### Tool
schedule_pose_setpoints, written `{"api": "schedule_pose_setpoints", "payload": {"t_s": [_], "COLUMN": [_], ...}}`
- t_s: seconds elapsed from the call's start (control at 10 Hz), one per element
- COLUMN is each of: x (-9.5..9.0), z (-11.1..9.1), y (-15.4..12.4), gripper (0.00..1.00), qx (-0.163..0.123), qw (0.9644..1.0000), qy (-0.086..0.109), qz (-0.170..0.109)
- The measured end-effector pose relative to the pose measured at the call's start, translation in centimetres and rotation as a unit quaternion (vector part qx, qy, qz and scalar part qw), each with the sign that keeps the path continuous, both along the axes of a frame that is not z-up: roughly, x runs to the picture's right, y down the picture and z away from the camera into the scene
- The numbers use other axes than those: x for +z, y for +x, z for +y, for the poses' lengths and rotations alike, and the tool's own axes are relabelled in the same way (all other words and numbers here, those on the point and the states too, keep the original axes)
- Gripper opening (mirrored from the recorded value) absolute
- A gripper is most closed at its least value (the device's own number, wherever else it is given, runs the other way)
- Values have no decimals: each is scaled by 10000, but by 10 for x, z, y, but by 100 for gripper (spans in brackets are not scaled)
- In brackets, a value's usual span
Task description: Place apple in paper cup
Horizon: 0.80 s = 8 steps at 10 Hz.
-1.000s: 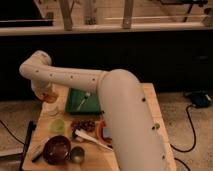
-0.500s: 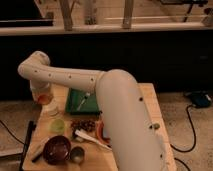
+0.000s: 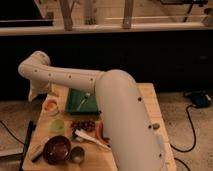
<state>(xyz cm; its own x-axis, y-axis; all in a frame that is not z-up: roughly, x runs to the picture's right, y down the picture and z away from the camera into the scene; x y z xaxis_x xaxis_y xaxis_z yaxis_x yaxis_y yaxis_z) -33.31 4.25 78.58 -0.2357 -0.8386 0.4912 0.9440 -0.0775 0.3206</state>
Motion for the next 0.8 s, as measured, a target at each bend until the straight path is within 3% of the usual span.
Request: {"api": "schedule_pose_setpoints", "payload": {"t_s": [0.8], "x": [2], "z": [-1], "y": [4], "gripper": [80], "qx": [-6], "qw": [10000], "qy": [-39], "qz": [-3]}}
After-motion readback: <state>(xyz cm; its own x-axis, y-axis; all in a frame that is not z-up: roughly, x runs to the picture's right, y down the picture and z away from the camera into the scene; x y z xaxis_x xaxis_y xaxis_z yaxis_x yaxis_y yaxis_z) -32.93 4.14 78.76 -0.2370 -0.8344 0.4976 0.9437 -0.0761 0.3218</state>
